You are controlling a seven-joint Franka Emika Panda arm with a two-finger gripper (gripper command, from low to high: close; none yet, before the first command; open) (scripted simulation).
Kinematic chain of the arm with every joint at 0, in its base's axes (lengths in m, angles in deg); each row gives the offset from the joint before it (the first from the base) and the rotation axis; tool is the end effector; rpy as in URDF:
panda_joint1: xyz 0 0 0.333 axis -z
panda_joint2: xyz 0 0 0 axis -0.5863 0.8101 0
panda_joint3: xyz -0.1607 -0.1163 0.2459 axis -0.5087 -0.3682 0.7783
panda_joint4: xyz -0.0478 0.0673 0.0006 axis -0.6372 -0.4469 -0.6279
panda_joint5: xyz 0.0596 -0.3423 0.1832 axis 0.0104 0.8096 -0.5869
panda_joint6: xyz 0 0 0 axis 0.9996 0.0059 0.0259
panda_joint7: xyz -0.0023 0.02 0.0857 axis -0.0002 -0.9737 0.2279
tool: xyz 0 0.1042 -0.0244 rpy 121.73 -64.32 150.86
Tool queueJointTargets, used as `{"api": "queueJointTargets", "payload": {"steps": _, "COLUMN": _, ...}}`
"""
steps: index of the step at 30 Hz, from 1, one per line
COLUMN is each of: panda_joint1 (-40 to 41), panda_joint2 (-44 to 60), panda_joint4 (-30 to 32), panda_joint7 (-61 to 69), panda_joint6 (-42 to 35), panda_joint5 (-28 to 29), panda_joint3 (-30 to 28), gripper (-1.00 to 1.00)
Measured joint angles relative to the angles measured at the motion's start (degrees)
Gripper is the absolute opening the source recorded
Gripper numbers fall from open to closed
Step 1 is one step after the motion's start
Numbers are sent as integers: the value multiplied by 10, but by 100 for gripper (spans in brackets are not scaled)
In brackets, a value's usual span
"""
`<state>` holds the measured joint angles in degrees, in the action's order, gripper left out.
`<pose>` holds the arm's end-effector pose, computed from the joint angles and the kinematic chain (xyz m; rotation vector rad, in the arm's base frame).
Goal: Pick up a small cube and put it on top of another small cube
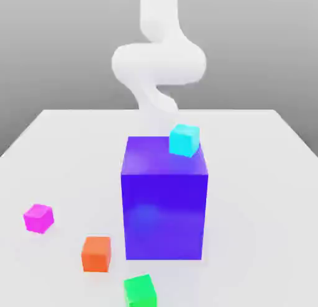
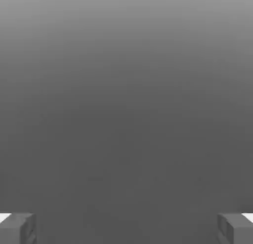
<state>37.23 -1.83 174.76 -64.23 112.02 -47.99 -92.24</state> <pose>0.3803 -0.0347 0.6625 -2.4946 1.0928 -0.9561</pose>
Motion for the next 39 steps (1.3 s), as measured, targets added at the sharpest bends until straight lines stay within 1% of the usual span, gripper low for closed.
{"api": "queueJointTargets", "payload": {"steps": 6, "panda_joint1": 33, "panda_joint2": 125, "panda_joint4": 61, "panda_joint7": 64, "panda_joint6": 75, "panda_joint5": 17, "panda_joint3": -82, "gripper": 0}}
{"api": "queueJointTargets", "payload": {"steps": 11, "panda_joint1": 62, "panda_joint2": 227, "panda_joint4": 110, "panda_joint7": 128, "panda_joint6": 136, "panda_joint5": 14, "panda_joint3": -151, "gripper": 0}}
{"api": "queueJointTargets", "payload": {"steps": 15, "panda_joint1": 89, "panda_joint2": 311, "panda_joint4": 149, "panda_joint7": 192, "panda_joint6": 184, "panda_joint5": -7, "panda_joint3": -202, "gripper": 0}}
{"api": "queueJointTargets", "payload": {"steps": 19, "panda_joint1": 125, "panda_joint2": 399, "panda_joint4": 189, "panda_joint7": 274, "panda_joint6": 232, "panda_joint5": -53, "panda_joint3": -242, "gripper": 0}}
{"api": "queueJointTargets", "payload": {"steps": 21, "panda_joint1": 155, "panda_joint2": 444, "panda_joint4": 208, "panda_joint7": 323, "panda_joint6": 255, "panda_joint5": -86, "panda_joint3": -245, "gripper": 0}}
{"api": "queueJointTargets", "payload": {"steps": 22, "panda_joint1": 167, "panda_joint2": 467, "panda_joint4": 212, "panda_joint7": 346, "panda_joint6": 268, "panda_joint5": -107, "panda_joint3": -237, "gripper": 0}}
{"api": "queueJointTargets", "payload": {"steps": 25, "panda_joint1": 216, "panda_joint2": 532, "panda_joint4": 203, "panda_joint7": 410, "panda_joint6": 311, "panda_joint5": -185, "panda_joint3": -178, "gripper": 0}}
{"api": "queueJointTargets", "payload": {"steps": 28, "panda_joint1": 281, "panda_joint2": 593, "panda_joint4": 188, "panda_joint7": 463, "panda_joint6": 356, "panda_joint5": -251, "panda_joint3": -99, "gripper": 0}}
{"api": "queueJointTargets", "payload": {"steps": 29, "panda_joint1": 294, "panda_joint2": 604, "panda_joint4": 185, "panda_joint7": 470, "panda_joint6": 365, "panda_joint5": -261, "panda_joint3": -84, "gripper": -100}}
{"api": "queueJointTargets", "payload": {"steps": 34, "panda_joint1": 294, "panda_joint2": 604, "panda_joint4": 185, "panda_joint7": 469, "panda_joint6": 364, "panda_joint5": -260, "panda_joint3": -84, "gripper": -100}}
{"api": "queueJointTargets", "payload": {"steps": 35, "panda_joint1": 301, "panda_joint2": 609, "panda_joint4": 184, "panda_joint7": 473, "panda_joint6": 369, "panda_joint5": -265, "panda_joint3": -76, "gripper": -100}}
{"api": "queueJointTargets", "payload": {"steps": 37, "panda_joint1": 281, "panda_joint2": 588, "panda_joint4": 190, "panda_joint7": 455, "panda_joint6": 353, "panda_joint5": -241, "panda_joint3": -100, "gripper": -100}}
{"api": "queueJointTargets", "payload": {"steps": 39, "panda_joint1": 253, "panda_joint2": 552, "panda_joint4": 200, "panda_joint7": 420, "panda_joint6": 327, "panda_joint5": -195, "panda_joint3": -140, "gripper": -100}}
